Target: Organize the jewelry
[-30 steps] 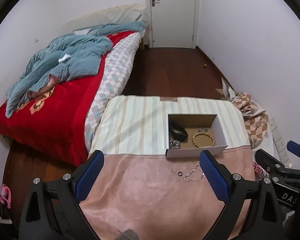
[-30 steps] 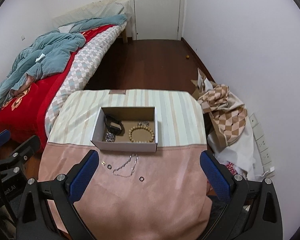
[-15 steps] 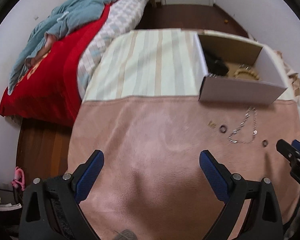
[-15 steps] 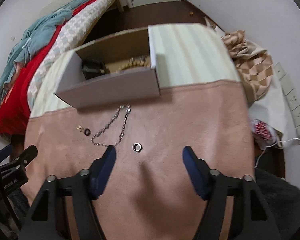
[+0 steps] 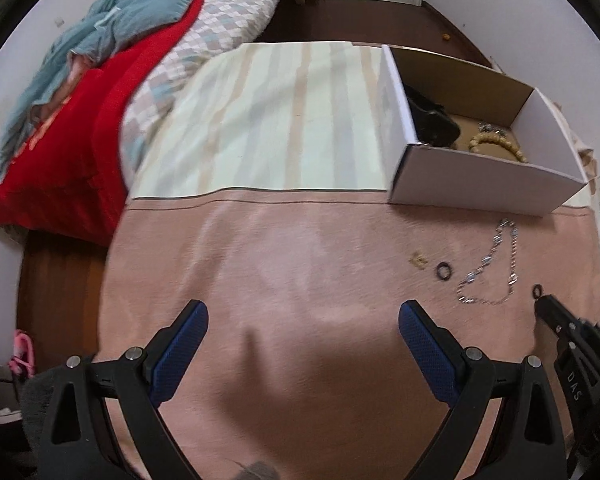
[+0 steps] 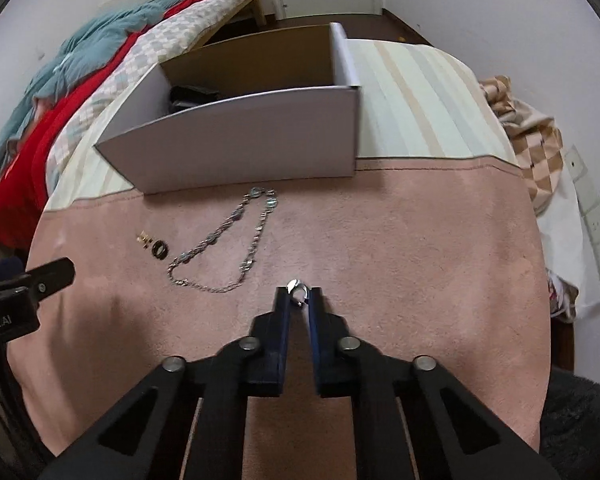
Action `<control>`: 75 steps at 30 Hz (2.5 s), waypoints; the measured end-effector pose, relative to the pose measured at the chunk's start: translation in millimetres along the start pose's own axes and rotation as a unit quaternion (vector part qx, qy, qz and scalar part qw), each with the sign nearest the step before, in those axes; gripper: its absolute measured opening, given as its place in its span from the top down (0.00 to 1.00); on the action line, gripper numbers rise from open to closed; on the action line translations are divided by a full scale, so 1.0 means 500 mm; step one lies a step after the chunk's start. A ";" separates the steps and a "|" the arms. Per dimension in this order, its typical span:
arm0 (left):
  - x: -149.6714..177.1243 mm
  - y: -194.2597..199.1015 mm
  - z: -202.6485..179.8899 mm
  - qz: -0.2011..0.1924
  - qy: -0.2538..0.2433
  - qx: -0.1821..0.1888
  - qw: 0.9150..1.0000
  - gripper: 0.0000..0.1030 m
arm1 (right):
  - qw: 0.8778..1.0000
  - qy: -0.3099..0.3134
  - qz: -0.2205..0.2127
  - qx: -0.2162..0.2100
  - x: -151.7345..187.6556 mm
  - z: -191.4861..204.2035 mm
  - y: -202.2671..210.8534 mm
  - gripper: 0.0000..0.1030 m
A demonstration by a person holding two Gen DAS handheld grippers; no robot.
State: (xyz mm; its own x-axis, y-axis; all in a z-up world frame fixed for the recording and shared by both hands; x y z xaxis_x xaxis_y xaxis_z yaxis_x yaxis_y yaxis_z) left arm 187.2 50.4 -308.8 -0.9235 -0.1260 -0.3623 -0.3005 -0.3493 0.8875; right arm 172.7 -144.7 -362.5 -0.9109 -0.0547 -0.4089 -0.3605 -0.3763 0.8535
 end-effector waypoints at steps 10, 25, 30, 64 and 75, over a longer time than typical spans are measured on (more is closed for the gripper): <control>-0.002 -0.006 -0.109 0.017 0.002 0.102 0.995 0.23 | 0.998 -0.056 -0.019 -0.034 -0.014 -0.059 0.040 1.00; -0.015 -0.006 -0.182 -0.026 -0.041 0.105 0.993 0.79 | 0.996 -0.078 -0.043 -0.013 -0.001 -0.117 0.065 1.00; -0.016 -0.006 -0.181 -0.026 -0.046 0.105 0.993 0.91 | 0.995 -0.081 -0.049 -0.015 -0.008 -0.117 0.073 1.00; 0.006 0.062 -0.080 -0.020 0.001 0.136 0.990 0.91 | 0.998 -0.010 -0.042 -0.038 -0.034 -0.008 0.049 0.88; -0.227 0.142 -0.150 -0.049 -0.015 0.201 0.978 0.91 | 0.991 -0.015 -0.063 -0.120 -0.280 0.016 0.122 0.88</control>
State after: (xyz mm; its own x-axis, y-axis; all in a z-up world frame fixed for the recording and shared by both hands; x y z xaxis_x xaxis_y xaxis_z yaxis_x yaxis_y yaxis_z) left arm 288.7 -29.8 -226.2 -0.8902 -0.0803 -0.4484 -0.4521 0.0350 0.8913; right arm 276.8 -152.3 -250.6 -0.8691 0.0330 -0.4935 -0.4160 -0.5883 0.6934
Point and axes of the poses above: each gripper's, at about its wrist camera, not at the fingertips, and y roughly against the way its jaws point, z to its left, x to its underside, the point moved 9 cm from there along -y, roughly the way its jaws point, and after that the axes turned 13 degrees about -x, right-handed, at the moved point
